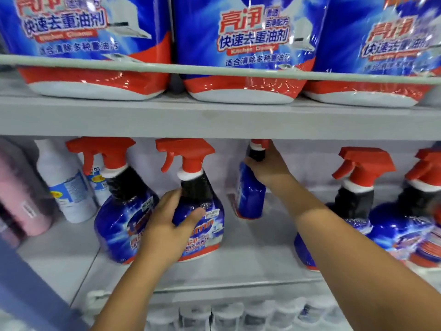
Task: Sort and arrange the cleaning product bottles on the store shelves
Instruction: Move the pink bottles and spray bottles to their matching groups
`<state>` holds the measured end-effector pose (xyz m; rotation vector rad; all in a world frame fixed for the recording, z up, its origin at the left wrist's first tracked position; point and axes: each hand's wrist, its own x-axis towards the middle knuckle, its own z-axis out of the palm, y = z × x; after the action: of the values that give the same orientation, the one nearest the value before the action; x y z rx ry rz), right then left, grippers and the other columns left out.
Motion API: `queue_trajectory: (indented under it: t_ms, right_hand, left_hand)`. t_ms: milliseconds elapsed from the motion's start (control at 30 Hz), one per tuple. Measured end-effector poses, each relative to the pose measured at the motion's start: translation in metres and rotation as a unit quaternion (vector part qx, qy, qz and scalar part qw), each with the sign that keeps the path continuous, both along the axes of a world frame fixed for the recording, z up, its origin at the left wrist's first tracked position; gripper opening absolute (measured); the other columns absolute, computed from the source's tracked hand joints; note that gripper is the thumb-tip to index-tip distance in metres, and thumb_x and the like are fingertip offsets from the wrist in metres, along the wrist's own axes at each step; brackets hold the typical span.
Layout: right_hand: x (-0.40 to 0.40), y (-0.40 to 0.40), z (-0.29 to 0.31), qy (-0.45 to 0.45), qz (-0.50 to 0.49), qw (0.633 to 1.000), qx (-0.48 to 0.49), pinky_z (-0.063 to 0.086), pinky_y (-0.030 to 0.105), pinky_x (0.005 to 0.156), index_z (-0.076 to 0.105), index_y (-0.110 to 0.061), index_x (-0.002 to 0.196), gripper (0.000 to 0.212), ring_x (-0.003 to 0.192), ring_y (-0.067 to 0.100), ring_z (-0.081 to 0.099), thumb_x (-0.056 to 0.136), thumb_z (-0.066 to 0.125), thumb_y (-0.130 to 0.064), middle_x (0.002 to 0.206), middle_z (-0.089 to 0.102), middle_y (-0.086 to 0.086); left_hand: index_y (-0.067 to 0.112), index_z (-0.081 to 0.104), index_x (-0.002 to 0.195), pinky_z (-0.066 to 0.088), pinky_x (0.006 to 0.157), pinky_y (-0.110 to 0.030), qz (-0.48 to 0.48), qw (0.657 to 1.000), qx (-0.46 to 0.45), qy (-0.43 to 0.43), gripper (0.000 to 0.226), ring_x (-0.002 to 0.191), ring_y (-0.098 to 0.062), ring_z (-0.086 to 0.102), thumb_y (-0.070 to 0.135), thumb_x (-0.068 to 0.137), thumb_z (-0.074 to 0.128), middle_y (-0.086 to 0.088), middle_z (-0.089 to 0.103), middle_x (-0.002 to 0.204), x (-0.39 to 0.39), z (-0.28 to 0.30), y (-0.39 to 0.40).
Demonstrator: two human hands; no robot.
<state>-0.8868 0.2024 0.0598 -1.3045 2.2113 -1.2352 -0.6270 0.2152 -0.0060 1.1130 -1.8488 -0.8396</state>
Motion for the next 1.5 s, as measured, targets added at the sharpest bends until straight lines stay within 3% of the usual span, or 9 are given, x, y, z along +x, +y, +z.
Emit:
queue_trajectory:
  t_ms: [200,400,633,700,800,900,1100,1267,1500]
  right_hand:
    - [0.014,0.060,-0.006,0.209,-0.008,0.978,0.001,0.051,0.038,0.084,0.056,-0.023,0.125,0.059,0.100,0.028,0.059,0.081,0.073,-0.059,0.107,0.052,0.004]
    - [0.023,0.096,0.001,0.186,-0.011,0.982,0.010,0.038,0.027,0.075,0.057,-0.019,0.119,0.058,0.104,0.025,0.060,0.080,0.074,-0.059,0.108,0.055,0.002]
    - [0.007,0.138,0.012,0.137,0.059,0.988,0.049,0.050,0.030,0.084,0.059,-0.025,0.124,0.052,0.106,0.017,0.066,0.087,0.065,-0.060,0.116,0.070,-0.004]
    - [-0.004,0.167,0.015,0.097,0.068,0.993,0.009,0.053,0.026,0.090,0.068,-0.027,0.120,0.042,0.105,0.007,0.067,0.088,0.067,-0.053,0.115,0.072,-0.012]
    - [-0.025,0.214,0.013,0.015,0.014,0.986,-0.163,0.053,0.018,0.064,0.073,-0.023,0.086,0.010,0.072,0.006,0.070,0.091,0.070,-0.031,0.079,0.075,-0.010]
    - [-0.058,0.237,0.004,-0.005,-0.070,0.964,-0.257,0.049,0.016,0.066,0.067,-0.018,0.084,0.009,0.067,0.005,0.064,0.091,0.072,-0.021,0.075,0.071,-0.007]
    - [-0.107,0.217,-0.002,-0.005,0.086,0.995,-0.057,0.053,0.030,0.096,0.062,-0.030,0.127,0.043,0.107,-0.001,0.067,0.086,0.077,-0.034,0.115,0.073,-0.014]
    - [-0.121,0.205,0.000,0.075,0.111,0.991,0.016,0.044,0.014,0.078,0.058,-0.045,0.111,0.036,0.095,-0.011,0.061,0.080,0.077,-0.048,0.103,0.068,-0.022]
    - [-0.122,0.202,-0.005,0.064,0.126,0.990,-0.020,0.043,0.002,0.071,0.065,-0.032,0.113,0.033,0.091,-0.010,0.061,0.083,0.078,-0.038,0.098,0.070,-0.018]
  left_hand:
    - [0.043,0.058,0.124,0.045,0.098,-0.033,0.017,1.000,0.016,0.006,0.034,0.119,-0.014,0.057,0.036,0.092,0.069,0.015,0.061,0.128,-0.003,-0.001,0.004]
    - [0.002,0.065,0.108,0.033,0.104,-0.015,0.094,0.957,-0.264,0.074,0.028,0.112,-0.013,0.054,0.020,0.087,0.066,-0.010,0.059,0.116,-0.025,-0.009,0.061]
    - [0.028,0.043,0.151,0.028,0.104,-0.003,-0.103,0.992,-0.068,-0.024,0.084,0.133,0.002,0.043,0.057,0.079,0.075,0.017,0.044,0.147,-0.082,0.004,0.056]
    - [0.034,0.044,0.149,0.034,0.103,-0.008,-0.114,0.991,-0.052,-0.042,0.083,0.126,0.004,0.047,0.052,0.076,0.078,0.020,0.050,0.141,-0.096,0.012,0.049]
    - [0.046,0.053,0.134,0.046,0.097,-0.022,-0.129,0.990,0.008,-0.061,0.067,0.112,0.002,0.060,0.045,0.074,0.082,0.025,0.063,0.123,-0.117,0.023,0.042]
    - [0.049,0.054,0.114,0.047,0.083,-0.015,-0.125,0.990,0.034,-0.062,0.046,0.095,0.008,0.063,0.038,0.080,0.082,0.025,0.065,0.108,-0.130,0.025,0.043]
    - [0.049,0.056,0.103,0.039,0.069,-0.004,-0.064,0.995,0.059,-0.039,0.033,0.092,0.019,0.057,0.039,0.082,0.079,0.032,0.063,0.102,-0.125,0.022,0.063]
    - [0.047,0.051,0.114,0.037,0.071,0.000,-0.056,0.996,0.031,-0.054,0.037,0.092,0.028,0.049,0.036,0.087,0.074,0.034,0.056,0.108,-0.121,0.020,0.083]
    - [0.052,0.053,0.104,0.043,0.079,-0.016,-0.034,0.997,0.023,-0.062,0.031,0.107,0.004,0.060,0.041,0.085,0.074,0.020,0.065,0.117,-0.125,0.015,0.092]
